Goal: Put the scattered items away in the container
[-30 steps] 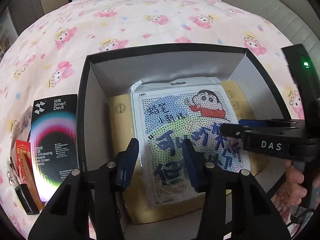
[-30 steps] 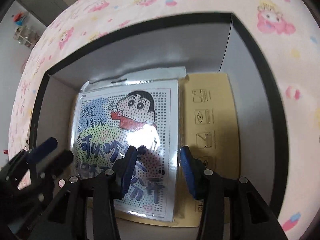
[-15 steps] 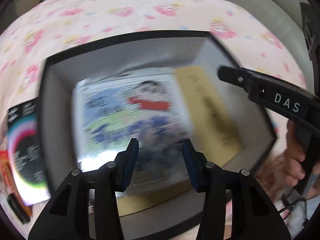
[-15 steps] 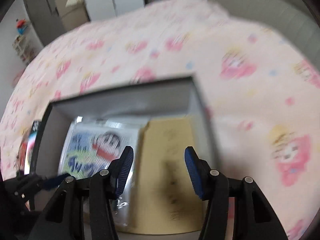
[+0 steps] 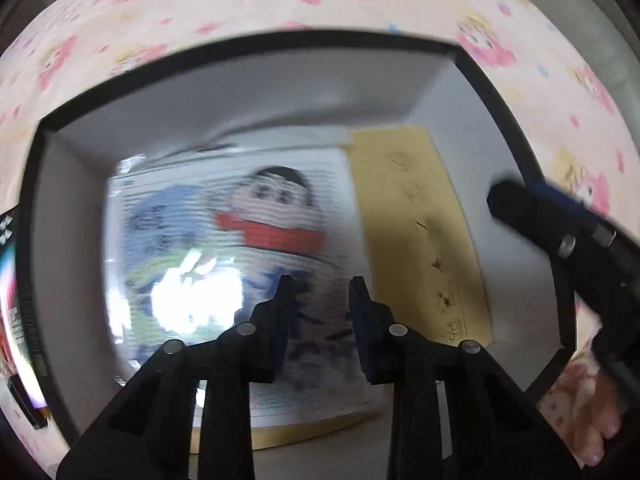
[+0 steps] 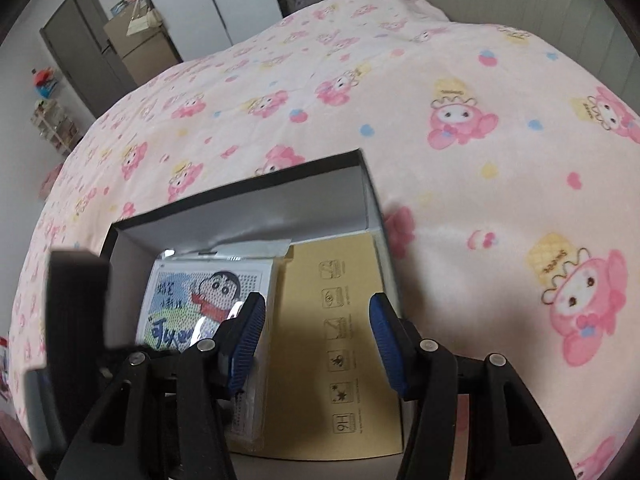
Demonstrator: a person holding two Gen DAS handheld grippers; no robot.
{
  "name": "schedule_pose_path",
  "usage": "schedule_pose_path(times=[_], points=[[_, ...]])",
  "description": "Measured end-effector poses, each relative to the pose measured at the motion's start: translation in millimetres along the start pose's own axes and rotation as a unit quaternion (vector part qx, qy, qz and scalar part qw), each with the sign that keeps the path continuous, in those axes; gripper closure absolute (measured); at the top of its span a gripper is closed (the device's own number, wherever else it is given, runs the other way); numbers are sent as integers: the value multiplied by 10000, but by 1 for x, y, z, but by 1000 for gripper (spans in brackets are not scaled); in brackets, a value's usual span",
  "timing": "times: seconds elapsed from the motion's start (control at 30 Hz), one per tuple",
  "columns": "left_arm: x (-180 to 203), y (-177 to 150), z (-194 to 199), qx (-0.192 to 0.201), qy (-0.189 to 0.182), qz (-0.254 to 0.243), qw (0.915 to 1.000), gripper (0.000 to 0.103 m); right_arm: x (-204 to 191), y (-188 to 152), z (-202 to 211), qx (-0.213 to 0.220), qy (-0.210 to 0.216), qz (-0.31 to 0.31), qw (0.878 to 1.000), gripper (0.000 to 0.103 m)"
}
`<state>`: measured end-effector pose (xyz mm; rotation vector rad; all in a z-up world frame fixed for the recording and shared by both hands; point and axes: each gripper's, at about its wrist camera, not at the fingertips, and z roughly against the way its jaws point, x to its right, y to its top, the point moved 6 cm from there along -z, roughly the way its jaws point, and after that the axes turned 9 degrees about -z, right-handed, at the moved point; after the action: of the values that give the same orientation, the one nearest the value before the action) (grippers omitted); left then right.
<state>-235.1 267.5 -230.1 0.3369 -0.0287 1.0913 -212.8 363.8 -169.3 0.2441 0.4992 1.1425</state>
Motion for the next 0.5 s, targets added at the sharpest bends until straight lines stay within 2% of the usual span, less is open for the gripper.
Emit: schedule_pose_path(times=[0.07, 0.1, 0.17, 0.27, 0.37, 0.5], points=[[-12, 2, 11, 59, -373, 181, 9991, 71, -6, -1, -5, -111, -11, 117, 9999, 52], [-21, 6, 16, 79, -334, 237, 9991, 69, -10, 1, -11, -196, 7, 202, 9996, 53], [-41, 20, 23, 126, 88, 305, 9994, 67, -20, 7, -25, -478, 112, 273, 9984, 53], [-66, 47, 18, 111, 318, 336, 9989, 65, -39, 11, -52, -1081, 501, 310, 9924, 52], [-81, 63, 7, 12, 474, 356, 9982, 65, -46, 10, -69, -1233, 391, 329, 9910, 52], [-103, 64, -12, -208, 785, 245, 9964, 65, -50, -3, -85, -1334, 329, 380, 9898, 52]])
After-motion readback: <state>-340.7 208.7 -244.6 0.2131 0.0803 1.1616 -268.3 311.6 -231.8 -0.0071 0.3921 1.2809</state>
